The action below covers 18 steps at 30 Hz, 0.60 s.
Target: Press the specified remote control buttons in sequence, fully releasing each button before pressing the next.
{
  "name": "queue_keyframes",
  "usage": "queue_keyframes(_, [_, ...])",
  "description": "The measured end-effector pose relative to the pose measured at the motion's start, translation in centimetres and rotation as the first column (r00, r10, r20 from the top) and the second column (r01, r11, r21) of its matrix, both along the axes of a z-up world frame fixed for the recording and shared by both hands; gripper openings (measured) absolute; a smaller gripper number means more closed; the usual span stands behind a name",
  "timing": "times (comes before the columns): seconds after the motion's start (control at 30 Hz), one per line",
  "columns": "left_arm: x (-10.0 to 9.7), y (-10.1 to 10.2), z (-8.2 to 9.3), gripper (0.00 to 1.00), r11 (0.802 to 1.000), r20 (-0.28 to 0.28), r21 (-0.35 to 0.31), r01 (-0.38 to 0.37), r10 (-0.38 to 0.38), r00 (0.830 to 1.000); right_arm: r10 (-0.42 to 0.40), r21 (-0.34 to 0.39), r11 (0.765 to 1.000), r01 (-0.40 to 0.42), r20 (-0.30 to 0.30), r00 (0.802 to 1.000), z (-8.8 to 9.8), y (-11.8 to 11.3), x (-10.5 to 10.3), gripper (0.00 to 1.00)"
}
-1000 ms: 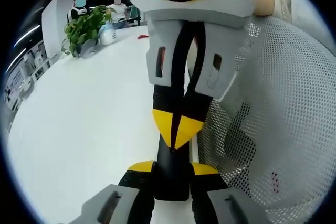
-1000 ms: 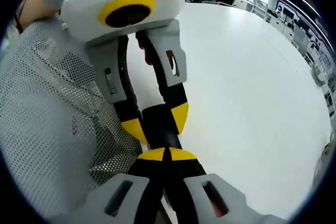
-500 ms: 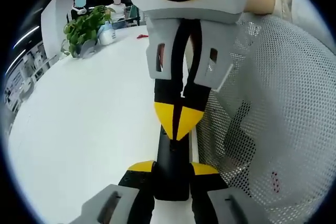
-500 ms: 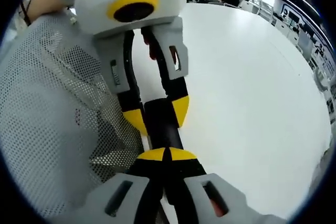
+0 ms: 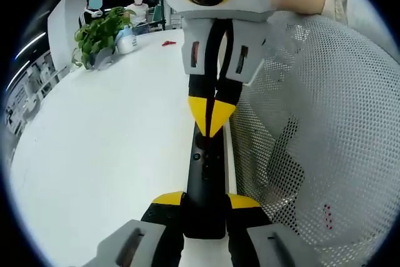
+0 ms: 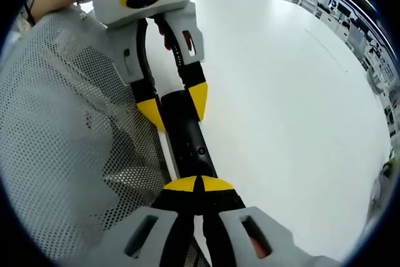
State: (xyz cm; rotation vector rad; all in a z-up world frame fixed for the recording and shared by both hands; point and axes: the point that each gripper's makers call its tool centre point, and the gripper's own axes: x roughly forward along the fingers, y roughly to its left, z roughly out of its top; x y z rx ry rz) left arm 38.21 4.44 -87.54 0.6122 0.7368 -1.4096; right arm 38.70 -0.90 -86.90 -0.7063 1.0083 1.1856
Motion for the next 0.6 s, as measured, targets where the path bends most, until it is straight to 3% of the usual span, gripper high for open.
queue_keyframes(0.6, [0.0,0.0,0.0,0.25,1.0,-0.001,-0.004,-0.004,0.004,1.0,-0.01,-0.029,1.0,0.011,0.019,1.0,0.1,-1.3,0.0,0.0])
